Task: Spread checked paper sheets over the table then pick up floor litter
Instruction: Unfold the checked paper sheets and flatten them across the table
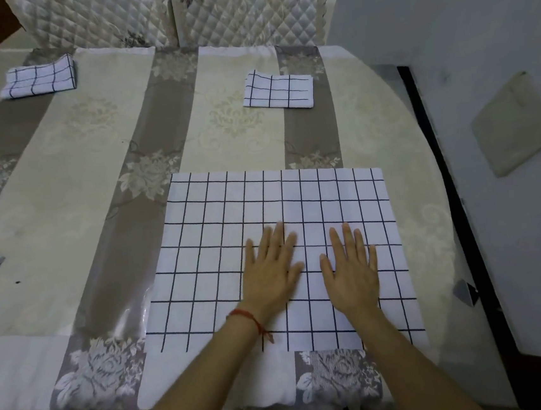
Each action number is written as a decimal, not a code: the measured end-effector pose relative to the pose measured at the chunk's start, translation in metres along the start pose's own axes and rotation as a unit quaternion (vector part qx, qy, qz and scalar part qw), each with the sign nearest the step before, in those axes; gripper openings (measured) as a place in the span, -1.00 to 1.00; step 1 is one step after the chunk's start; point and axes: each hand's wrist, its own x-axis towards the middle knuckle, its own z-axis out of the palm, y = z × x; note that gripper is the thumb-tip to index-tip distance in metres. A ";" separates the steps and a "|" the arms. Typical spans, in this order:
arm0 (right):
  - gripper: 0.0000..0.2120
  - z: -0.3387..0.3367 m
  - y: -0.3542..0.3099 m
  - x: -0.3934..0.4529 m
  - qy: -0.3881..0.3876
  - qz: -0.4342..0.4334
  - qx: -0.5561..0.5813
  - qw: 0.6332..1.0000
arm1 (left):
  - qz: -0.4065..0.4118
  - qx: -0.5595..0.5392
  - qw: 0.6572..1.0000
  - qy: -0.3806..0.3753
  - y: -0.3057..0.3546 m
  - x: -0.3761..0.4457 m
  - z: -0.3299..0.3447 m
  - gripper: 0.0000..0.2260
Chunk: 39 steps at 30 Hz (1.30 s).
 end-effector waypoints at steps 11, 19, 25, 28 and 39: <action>-0.47 -0.006 -0.002 0.000 -0.022 -0.002 0.013 1.000 | -0.185 -0.025 0.982 0.018 -0.085 -0.048 -0.017 -0.36; -0.47 -0.034 -0.018 -0.024 -0.012 -0.019 0.140 0.990 | -0.160 -0.048 0.986 -0.013 -0.080 -0.062 -0.036 -0.46; -0.52 -0.046 -0.048 -0.058 -0.048 -0.051 0.200 0.977 | -0.119 -0.067 0.991 0.009 -0.090 -0.103 -0.071 -0.53; -0.55 -0.053 -0.065 -0.068 -0.055 -0.079 0.217 0.971 | -0.117 -0.084 0.988 0.050 -0.097 -0.128 -0.094 -0.58; -0.59 -0.061 -0.184 -0.095 -0.083 -0.255 0.184 0.946 | -0.246 -0.035 0.952 0.179 -0.170 -0.238 -0.164 -0.65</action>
